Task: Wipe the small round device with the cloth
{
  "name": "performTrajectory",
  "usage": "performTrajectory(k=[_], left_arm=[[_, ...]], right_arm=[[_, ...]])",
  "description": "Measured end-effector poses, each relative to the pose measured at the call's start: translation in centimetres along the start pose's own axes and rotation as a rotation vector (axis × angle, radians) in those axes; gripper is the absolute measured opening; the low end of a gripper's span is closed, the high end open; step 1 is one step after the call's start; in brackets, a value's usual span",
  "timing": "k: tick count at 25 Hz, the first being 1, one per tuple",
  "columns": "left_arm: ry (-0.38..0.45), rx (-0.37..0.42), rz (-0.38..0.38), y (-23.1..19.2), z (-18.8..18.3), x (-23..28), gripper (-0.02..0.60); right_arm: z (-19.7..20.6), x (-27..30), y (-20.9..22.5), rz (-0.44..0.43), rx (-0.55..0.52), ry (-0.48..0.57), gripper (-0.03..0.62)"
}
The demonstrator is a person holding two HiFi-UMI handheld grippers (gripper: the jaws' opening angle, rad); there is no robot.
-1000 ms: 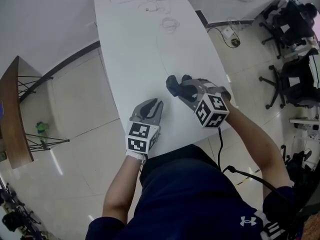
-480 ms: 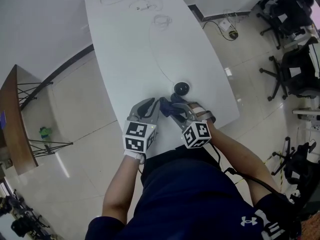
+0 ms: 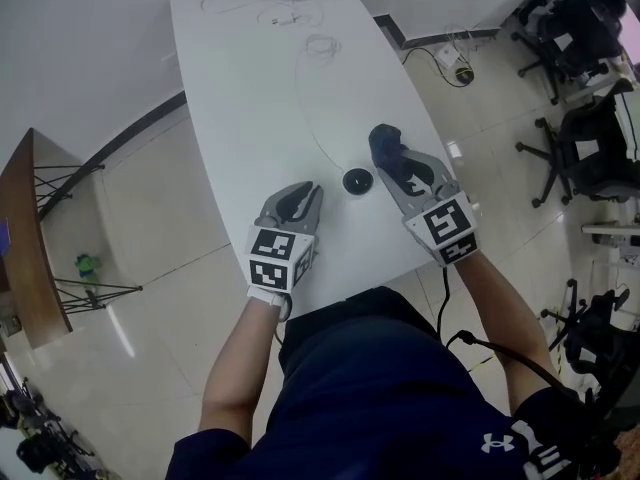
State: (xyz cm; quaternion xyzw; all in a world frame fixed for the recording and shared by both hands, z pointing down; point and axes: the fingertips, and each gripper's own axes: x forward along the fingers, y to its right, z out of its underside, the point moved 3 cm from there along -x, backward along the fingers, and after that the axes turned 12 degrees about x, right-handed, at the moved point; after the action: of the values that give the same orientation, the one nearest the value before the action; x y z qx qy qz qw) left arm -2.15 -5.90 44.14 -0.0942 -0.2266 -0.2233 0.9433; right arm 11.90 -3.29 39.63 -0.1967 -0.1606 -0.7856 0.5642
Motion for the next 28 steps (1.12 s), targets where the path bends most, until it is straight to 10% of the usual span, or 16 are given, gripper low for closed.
performTrajectory(k=[8,18,25,28], left_arm=[[-0.119,0.073,0.105,3.0,1.4,5.9,0.069],[-0.138,0.031,0.104,2.8,2.2,5.4,0.075],[-0.069,-0.125,0.013,0.2,3.2,0.1,0.067],[-0.046,-0.167,-0.042,-2.0,3.9,-2.3,0.066]], right_arm=[[7.4,0.7,-2.4,0.106,-0.455,-0.157,0.107],[17.5,3.3,-7.7,-0.037,-0.544,-0.363,0.106],[12.0,1.1,-11.8,-0.292,-0.129,-0.278,0.104],[4.8,0.3,-8.8,-0.206,0.000,-0.108,0.104]])
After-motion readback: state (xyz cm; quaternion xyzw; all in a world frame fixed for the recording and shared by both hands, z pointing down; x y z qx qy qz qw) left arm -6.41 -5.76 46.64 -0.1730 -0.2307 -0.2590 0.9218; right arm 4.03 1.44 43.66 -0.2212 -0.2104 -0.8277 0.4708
